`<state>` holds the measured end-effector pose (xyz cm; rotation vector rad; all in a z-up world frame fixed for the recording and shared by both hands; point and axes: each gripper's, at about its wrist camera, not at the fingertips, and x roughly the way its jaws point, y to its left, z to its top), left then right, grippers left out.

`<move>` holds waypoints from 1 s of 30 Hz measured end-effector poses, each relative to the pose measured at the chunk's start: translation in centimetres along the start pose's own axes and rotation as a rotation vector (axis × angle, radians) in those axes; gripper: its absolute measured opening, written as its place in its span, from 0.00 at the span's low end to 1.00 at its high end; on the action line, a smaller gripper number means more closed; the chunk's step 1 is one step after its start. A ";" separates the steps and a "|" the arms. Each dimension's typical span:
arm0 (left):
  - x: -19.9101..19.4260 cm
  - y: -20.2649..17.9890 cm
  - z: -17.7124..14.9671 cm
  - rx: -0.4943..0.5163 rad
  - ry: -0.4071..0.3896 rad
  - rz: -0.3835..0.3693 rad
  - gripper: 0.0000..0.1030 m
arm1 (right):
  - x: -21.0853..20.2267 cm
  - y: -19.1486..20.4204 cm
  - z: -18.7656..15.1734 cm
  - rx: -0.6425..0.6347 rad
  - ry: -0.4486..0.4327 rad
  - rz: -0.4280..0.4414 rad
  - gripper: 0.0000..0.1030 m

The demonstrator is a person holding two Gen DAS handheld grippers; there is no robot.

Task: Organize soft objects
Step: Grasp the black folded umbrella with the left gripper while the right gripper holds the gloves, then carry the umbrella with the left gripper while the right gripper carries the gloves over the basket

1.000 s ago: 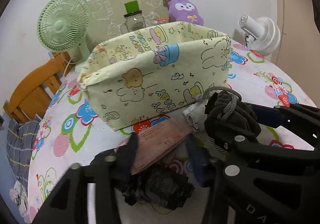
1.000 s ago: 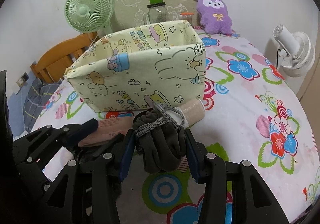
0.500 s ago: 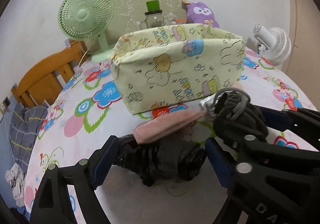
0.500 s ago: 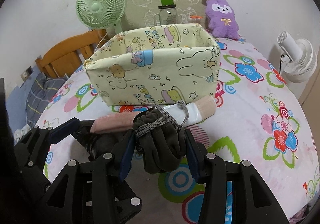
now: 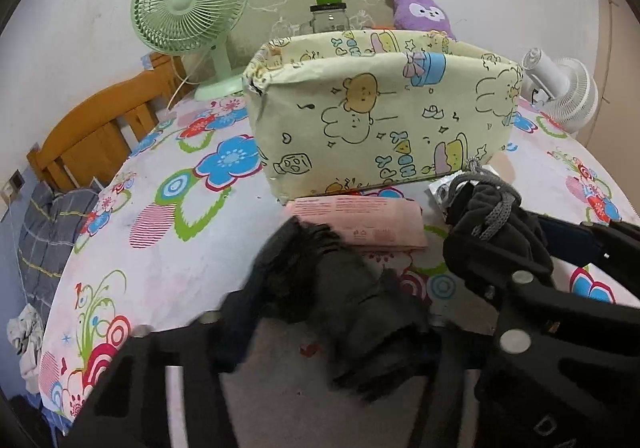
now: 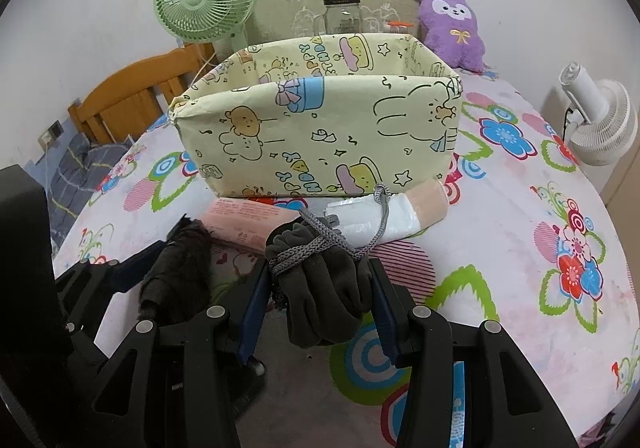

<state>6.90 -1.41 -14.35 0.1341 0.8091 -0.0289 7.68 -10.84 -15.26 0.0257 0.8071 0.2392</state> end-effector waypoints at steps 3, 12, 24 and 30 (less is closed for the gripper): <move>-0.2 0.1 -0.1 -0.009 0.006 -0.025 0.44 | -0.1 0.2 -0.1 -0.002 -0.001 0.003 0.50; -1.6 -0.4 -0.1 -0.014 -0.008 -0.073 0.37 | -1.0 0.0 -0.2 0.004 -0.021 -0.006 0.50; -3.7 -0.9 1.2 -0.025 -0.060 -0.094 0.37 | -3.2 -0.2 0.3 0.010 -0.074 -0.008 0.50; -5.0 -1.3 2.1 -0.032 -0.084 -0.111 0.37 | -4.6 -0.6 1.1 0.012 -0.106 -0.013 0.50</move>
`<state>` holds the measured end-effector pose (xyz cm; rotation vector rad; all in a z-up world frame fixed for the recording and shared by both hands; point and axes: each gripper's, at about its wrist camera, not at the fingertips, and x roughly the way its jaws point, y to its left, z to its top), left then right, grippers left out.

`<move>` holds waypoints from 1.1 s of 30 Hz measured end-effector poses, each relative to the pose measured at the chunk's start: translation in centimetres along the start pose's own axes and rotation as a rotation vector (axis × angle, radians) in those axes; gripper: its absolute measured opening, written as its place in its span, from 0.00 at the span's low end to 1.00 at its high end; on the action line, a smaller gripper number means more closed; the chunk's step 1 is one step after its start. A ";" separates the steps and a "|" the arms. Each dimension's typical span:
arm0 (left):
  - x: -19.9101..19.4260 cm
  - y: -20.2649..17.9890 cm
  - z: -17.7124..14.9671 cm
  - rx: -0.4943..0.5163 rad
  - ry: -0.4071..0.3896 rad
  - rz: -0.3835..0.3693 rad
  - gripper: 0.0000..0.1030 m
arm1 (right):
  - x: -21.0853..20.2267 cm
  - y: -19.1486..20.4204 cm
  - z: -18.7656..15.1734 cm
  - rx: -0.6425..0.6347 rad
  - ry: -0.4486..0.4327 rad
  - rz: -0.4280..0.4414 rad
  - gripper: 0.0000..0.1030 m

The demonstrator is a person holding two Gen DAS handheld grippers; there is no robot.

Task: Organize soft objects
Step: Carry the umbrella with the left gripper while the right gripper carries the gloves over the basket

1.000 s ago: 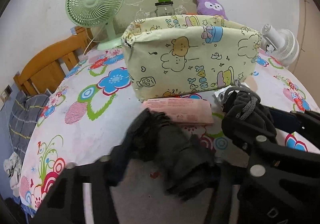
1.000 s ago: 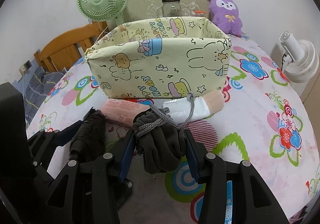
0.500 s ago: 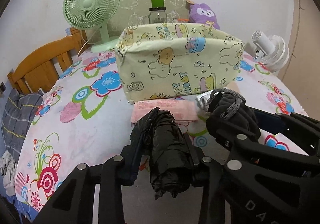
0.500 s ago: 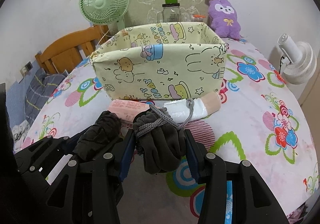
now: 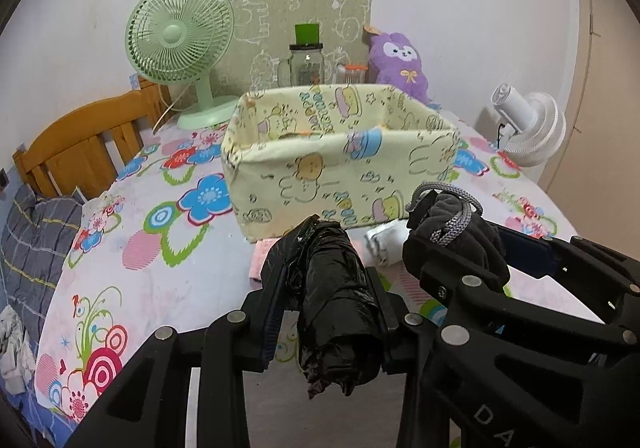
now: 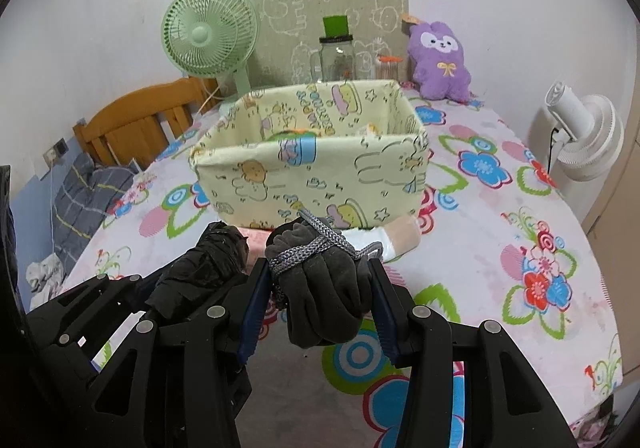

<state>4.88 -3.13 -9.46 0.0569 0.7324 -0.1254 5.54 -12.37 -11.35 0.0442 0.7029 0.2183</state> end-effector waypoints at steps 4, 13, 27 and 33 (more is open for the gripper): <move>-0.7 -0.4 0.6 -0.004 -0.014 -0.007 0.37 | -0.9 -0.2 0.6 0.003 -0.022 -0.003 0.50; -2.5 -0.9 2.5 -0.006 -0.060 -0.009 0.37 | -3.2 -0.5 2.2 0.002 -0.073 -0.008 0.50; -5.3 -1.5 5.3 -0.005 -0.132 -0.022 0.37 | -6.5 -0.6 4.9 0.000 -0.146 -0.020 0.50; -5.9 -1.5 6.3 -0.007 -0.157 -0.022 0.37 | -7.2 -0.4 6.0 -0.004 -0.169 -0.013 0.50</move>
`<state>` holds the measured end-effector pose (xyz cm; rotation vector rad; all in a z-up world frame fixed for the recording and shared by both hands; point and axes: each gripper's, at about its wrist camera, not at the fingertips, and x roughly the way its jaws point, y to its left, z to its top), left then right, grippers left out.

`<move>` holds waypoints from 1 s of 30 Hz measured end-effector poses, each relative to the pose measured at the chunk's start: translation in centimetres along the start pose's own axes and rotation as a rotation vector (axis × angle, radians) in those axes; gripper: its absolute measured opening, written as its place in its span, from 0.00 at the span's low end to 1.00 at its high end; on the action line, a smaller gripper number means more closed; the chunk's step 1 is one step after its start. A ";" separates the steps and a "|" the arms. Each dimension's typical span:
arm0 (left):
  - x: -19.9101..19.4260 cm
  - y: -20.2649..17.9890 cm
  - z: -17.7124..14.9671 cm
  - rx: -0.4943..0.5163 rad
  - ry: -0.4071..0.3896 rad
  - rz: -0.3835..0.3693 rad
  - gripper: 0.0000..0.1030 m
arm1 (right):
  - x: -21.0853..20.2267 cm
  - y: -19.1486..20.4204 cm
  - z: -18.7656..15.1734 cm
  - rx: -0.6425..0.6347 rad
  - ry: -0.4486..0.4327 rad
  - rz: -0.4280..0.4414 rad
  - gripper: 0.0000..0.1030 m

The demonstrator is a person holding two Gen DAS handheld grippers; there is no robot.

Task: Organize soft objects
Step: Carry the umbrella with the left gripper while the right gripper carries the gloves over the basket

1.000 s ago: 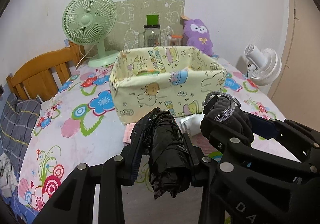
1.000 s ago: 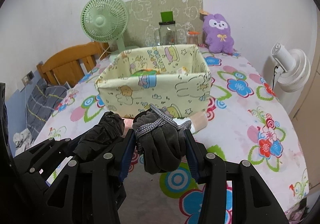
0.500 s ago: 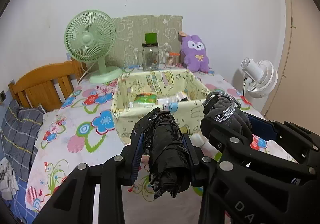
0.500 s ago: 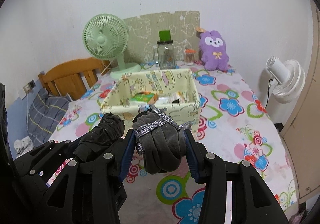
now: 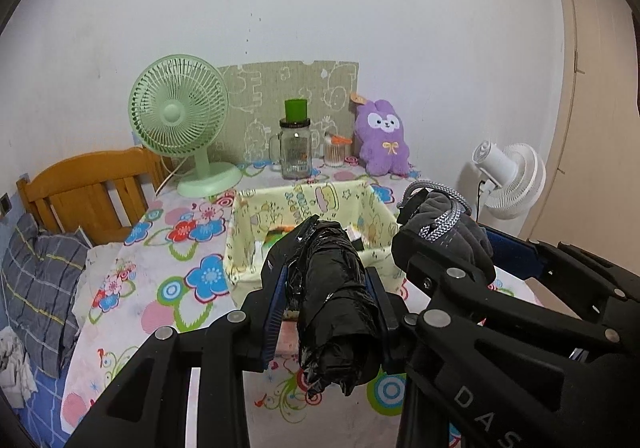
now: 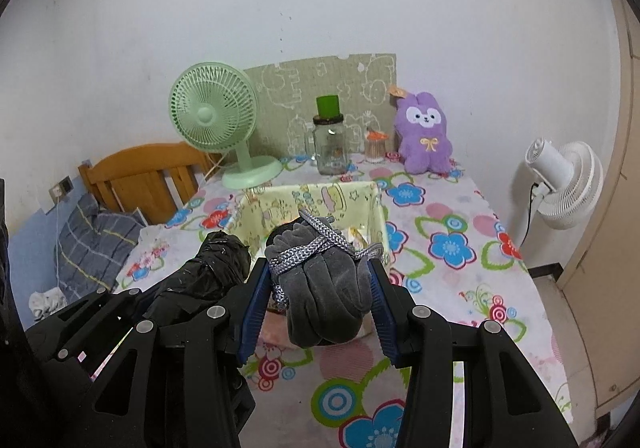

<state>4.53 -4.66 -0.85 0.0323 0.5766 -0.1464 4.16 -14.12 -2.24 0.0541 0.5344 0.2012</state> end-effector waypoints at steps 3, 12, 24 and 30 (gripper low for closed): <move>-0.1 0.0 0.4 0.002 -0.011 0.000 0.37 | -0.1 0.0 0.6 0.000 -0.010 0.001 0.50; 0.7 0.0 2.2 0.007 -0.042 -0.005 0.37 | 0.4 -0.2 2.4 0.002 -0.036 -0.013 0.50; 3.8 0.8 4.3 -0.008 -0.045 0.001 0.37 | 3.8 -0.9 4.7 0.010 -0.041 -0.016 0.50; 5.7 1.3 5.2 -0.015 -0.039 0.003 0.37 | 5.7 -1.2 5.6 0.019 -0.038 -0.017 0.50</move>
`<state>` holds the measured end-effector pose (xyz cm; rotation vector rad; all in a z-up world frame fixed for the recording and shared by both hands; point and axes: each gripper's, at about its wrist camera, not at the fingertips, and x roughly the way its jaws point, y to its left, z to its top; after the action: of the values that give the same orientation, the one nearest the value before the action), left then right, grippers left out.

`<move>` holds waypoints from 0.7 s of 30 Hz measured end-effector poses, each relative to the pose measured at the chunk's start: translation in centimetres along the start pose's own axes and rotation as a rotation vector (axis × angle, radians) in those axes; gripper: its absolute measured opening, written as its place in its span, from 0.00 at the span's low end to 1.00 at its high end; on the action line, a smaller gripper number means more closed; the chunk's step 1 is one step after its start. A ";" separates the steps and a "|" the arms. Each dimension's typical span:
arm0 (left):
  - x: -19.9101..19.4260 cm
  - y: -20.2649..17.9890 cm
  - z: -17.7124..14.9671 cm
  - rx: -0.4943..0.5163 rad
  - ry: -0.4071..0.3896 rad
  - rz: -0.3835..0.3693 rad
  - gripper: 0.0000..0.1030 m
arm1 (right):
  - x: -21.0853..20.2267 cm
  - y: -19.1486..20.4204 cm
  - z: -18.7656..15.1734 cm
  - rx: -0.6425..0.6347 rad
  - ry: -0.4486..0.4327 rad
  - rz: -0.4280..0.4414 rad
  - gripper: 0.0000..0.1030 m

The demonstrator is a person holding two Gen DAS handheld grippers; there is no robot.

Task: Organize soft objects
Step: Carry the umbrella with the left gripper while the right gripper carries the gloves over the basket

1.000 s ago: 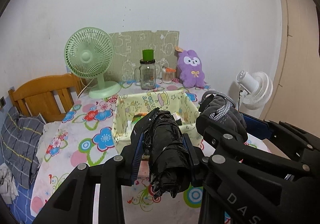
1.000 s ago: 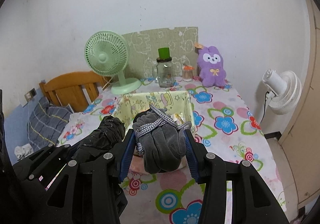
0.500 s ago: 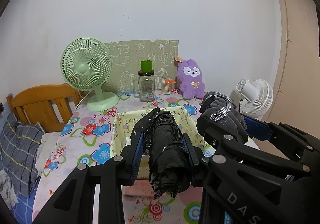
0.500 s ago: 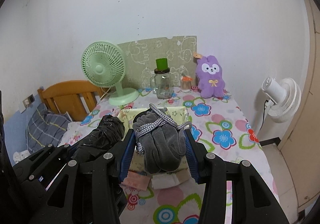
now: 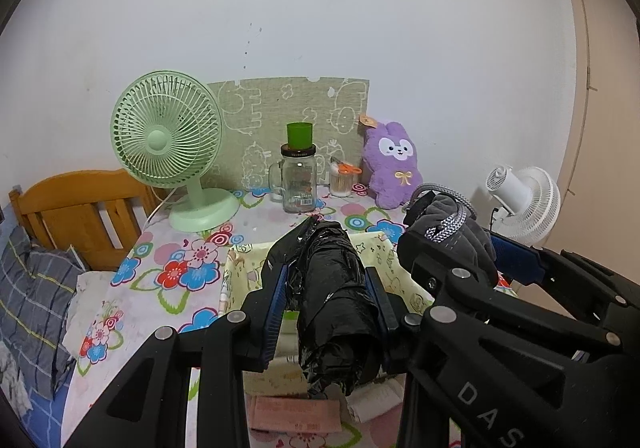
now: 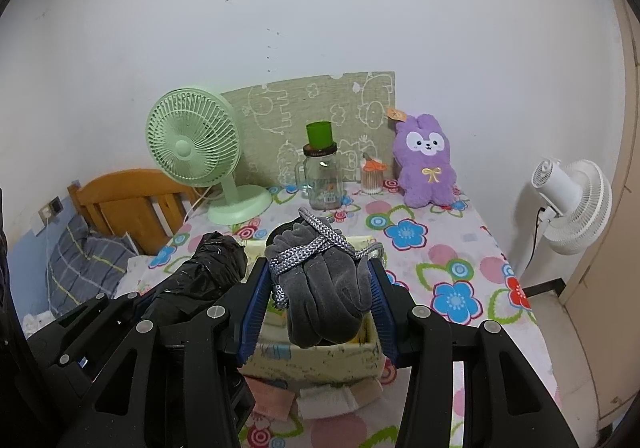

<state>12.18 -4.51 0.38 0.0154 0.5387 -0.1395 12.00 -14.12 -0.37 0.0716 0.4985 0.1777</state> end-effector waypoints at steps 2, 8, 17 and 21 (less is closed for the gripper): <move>0.7 0.2 0.2 -0.004 0.004 0.002 0.37 | 0.7 -0.1 0.2 0.005 0.003 -0.001 0.50; 2.5 0.8 0.5 -0.026 0.021 0.011 0.37 | 2.8 -0.3 0.7 0.010 0.019 0.005 0.50; 5.8 1.7 0.4 -0.058 0.058 -0.006 0.38 | 6.2 -0.5 0.8 0.017 0.053 0.032 0.50; 7.2 2.0 0.2 -0.075 0.085 -0.009 0.43 | 7.9 -0.7 0.8 0.017 0.075 0.045 0.50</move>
<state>18.70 -3.43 -3.23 -0.0547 0.6283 -0.1274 19.24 -13.31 -3.46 0.0933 0.5736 0.2207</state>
